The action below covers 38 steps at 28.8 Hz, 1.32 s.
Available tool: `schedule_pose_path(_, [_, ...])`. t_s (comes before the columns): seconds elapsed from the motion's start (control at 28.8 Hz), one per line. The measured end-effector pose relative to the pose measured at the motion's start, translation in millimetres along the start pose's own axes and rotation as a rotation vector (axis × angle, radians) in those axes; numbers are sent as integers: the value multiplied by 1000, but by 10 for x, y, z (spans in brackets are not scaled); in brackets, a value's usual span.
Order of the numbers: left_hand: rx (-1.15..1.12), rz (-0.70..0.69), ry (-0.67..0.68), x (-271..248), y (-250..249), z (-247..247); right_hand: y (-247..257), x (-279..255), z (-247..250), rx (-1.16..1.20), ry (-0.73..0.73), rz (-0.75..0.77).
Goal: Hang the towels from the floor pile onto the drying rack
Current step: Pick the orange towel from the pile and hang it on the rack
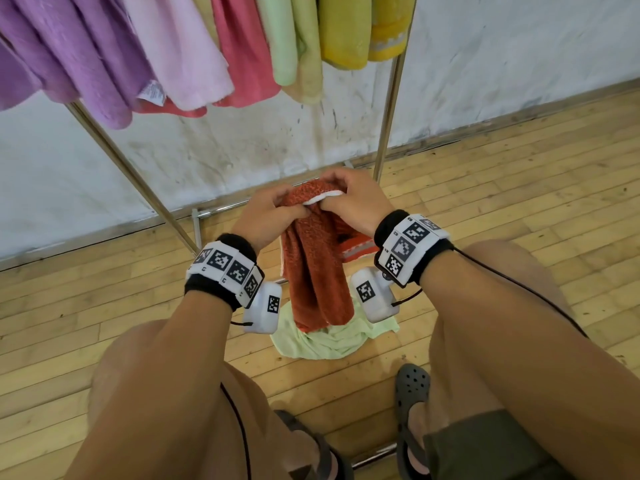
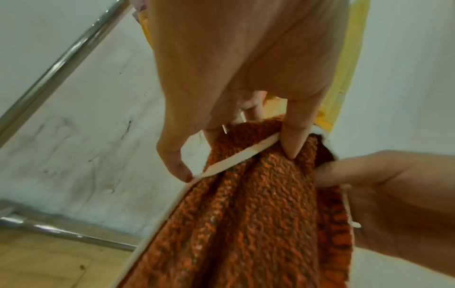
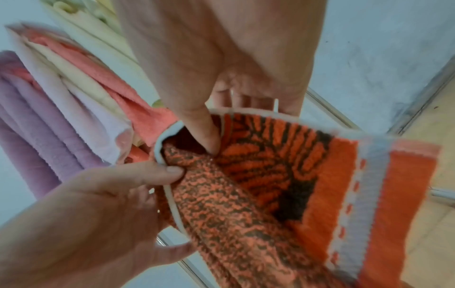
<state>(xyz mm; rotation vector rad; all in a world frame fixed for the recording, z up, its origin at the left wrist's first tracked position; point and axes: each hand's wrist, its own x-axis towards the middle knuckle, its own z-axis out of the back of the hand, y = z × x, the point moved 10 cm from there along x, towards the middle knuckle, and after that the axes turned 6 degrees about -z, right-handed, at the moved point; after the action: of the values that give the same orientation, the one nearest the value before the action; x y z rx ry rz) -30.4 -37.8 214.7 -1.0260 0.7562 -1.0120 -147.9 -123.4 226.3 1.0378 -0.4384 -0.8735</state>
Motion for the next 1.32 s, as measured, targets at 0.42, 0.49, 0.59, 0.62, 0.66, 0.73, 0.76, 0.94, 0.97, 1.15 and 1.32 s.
schedule_pose_path(0.42, [-102,-32,-9,-25,-98,52,-134,-31,-34,95,97,-136])
schedule_pose_path(0.49, [-156,-18,-29,-23,-94,103,-137,-68,-87,185,166,-164])
schedule_pose_path(0.59, [-76,12,50,-28,-28,-13,22,-68,60,208,40,-64])
schedule_pose_path(0.62, [-43,1,60,-34,-29,-54,48,-68,83,224,24,-53])
schedule_pose_path(0.66, [-39,-19,46,-29,-36,-62,55,-58,77,237,31,-52])
schedule_pose_path(0.73, [-85,-48,-24,-19,-68,22,24,-40,-5,202,93,-60])
schedule_pose_path(0.76, [-110,-51,-65,-14,-83,91,-5,-42,-55,133,126,-67])
schedule_pose_path(0.94, [-61,-65,-67,7,-78,149,7,-37,42,134,27,-42])
schedule_pose_path(0.97, [-32,-64,-34,-1,-66,92,41,-46,57,172,12,-28])
schedule_pose_path(1.15, [-108,-82,-106,-3,-94,125,-77,4,-35,183,42,-87])
schedule_pose_path(1.32, [-131,-96,-108,19,-104,169,-101,-14,-126,163,98,-85])
